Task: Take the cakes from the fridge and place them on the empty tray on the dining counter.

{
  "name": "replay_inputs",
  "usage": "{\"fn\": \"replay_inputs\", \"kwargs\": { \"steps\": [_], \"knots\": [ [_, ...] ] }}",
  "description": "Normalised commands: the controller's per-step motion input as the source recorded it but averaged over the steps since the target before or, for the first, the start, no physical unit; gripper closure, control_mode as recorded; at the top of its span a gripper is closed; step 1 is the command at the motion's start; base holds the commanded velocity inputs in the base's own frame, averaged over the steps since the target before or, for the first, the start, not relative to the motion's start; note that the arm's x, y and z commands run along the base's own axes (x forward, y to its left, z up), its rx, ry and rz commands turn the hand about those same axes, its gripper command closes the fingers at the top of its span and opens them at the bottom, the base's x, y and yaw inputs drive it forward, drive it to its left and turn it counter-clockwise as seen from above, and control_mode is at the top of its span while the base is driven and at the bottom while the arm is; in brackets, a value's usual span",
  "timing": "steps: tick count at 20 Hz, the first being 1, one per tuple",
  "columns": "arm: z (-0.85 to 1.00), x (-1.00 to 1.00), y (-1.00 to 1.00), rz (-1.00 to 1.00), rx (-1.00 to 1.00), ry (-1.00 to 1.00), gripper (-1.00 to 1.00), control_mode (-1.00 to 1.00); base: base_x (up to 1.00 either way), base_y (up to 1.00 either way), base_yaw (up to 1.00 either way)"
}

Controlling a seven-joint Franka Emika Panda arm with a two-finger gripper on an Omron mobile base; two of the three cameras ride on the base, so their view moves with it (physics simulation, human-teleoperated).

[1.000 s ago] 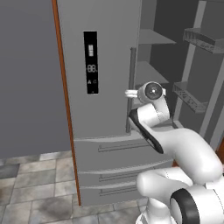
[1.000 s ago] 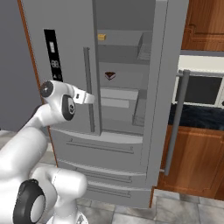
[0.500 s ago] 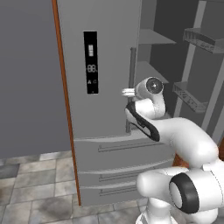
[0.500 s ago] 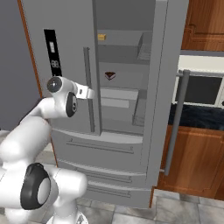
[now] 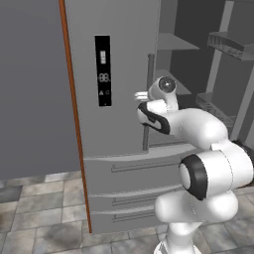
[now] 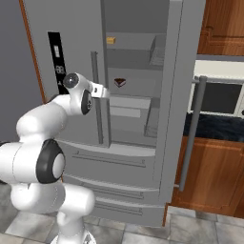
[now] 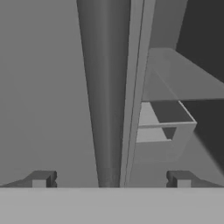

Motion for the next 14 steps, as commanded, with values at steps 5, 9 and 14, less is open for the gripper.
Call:
{"fn": "replay_inputs", "kwargs": {
  "steps": [5, 9, 14],
  "knots": [
    [0.00, 0.59, 0.00, 0.00, 0.00, -0.01, -1.00, -1.00, 0.00, 0.00, 0.00],
    [0.00, 0.57, 0.00, 0.00, 0.00, -0.02, -1.00, -1.00, 0.00, 0.00, 0.00],
    [-0.14, 0.59, 0.00, 0.00, 0.00, -0.04, -1.00, -1.00, 0.00, 0.00, 0.00]
  ]
}}
